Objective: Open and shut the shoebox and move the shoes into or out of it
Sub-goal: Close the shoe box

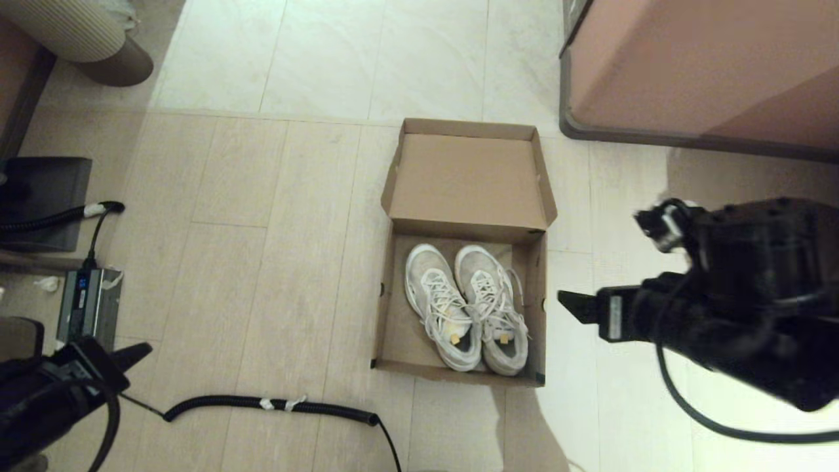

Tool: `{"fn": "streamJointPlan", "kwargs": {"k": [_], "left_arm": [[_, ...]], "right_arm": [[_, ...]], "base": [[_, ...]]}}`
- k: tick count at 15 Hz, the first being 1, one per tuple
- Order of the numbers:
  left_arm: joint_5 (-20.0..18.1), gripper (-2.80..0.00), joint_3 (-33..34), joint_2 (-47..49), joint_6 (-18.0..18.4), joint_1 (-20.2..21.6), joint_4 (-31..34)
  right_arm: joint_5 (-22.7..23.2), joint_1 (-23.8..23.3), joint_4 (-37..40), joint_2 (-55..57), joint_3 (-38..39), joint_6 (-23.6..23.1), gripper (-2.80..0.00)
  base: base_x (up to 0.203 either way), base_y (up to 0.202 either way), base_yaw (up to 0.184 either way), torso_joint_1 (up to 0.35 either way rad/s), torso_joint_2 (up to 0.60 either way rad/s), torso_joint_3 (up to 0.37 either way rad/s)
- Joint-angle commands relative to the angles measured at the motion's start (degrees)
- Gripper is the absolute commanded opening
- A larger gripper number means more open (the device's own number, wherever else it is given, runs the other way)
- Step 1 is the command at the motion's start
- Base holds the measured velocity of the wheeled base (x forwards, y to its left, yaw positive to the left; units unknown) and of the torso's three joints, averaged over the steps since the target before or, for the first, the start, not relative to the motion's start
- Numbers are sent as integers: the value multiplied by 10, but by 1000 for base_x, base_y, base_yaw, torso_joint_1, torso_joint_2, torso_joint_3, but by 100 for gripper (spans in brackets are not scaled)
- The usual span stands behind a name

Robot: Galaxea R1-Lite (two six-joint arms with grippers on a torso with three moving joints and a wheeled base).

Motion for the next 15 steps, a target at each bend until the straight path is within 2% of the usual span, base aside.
{"fn": "streamJointPlan", "kwargs": {"k": [1, 3, 6, 11, 14, 15], "left_arm": [[1, -280, 6, 23, -20, 0, -10], [-1, -280, 2, 24, -19, 0, -10], [-7, -280, -10, 24, -16, 0, -7], [-62, -280, -33, 26, -14, -6, -5], [-76, -280, -41, 48, -10, -6, -5], [-93, -280, -35, 51, -10, -9, -5]], "right_arm": [[-2, -25, -2, -130, 80, 2, 0], [-2, -61, -2, -156, 104, 22, 0], [-3, -72, -2, -158, 96, 31, 0], [-2, -86, -3, -158, 98, 33, 0], [-4, -130, -19, -161, 89, 37, 0], [-7, -154, -32, -166, 89, 39, 0]], "base": [[0, 0, 0, 0, 0, 0], [0, 0, 0, 0, 0, 0], [0, 0, 0, 0, 0, 0], [0, 0, 0, 0, 0, 0], [0, 0, 0, 0, 0, 0], [0, 0, 0, 0, 0, 0]]}}
